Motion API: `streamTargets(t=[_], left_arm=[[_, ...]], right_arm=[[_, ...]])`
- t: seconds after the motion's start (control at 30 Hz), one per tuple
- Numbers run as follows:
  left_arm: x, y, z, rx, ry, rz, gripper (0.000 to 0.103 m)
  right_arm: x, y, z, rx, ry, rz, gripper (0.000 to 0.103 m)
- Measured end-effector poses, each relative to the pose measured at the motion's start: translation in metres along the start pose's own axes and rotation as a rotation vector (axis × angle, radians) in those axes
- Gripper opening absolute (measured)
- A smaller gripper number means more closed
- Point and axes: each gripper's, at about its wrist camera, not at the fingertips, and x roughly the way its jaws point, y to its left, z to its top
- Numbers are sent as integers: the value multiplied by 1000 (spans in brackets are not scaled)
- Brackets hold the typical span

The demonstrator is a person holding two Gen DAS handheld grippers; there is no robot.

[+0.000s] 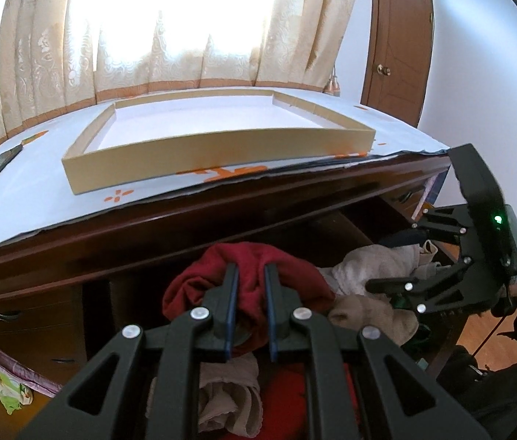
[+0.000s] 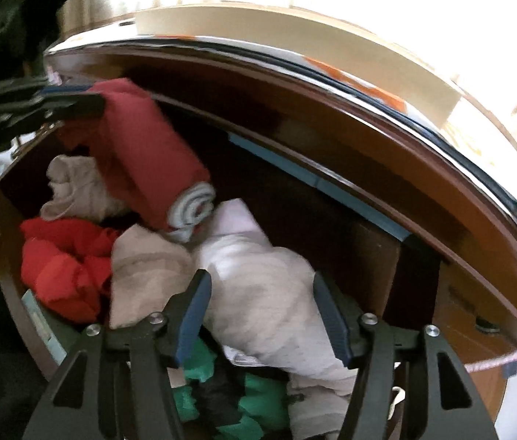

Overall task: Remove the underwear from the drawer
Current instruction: 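Lift the dark red garment with the left tool while the right tool lifts the pink underwear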

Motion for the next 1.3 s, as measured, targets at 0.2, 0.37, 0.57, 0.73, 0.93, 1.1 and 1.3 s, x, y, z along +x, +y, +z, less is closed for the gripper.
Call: streamTargets(t=[0.2,0.37,0.57,0.73,0.93,1.1,1.3], left_arm=[[0,-1,0,3,-3,9,10],[-1,-4,1,1,-2,33,10],[-12,-11,6,9,-34,88,10],[-27,-18,14,21,-74,124,10],[-35,-20,19,17,-90,138,10],[-40,-19,22,4,-102,155,10],[-44,-17,25,-7,-113,187,10]], right_arm=[[22,0,8,-21,119,22,43],[11,2,1,-18,56,52,25],[-13,3,-11,-5,-74,47,23],[-28,1,-17,22,-168,54,23],[-47,1,-16,36,-234,39,23],[-55,-1,-15,41,-267,32,23],[-65,-2,-17,44,-308,35,23]])
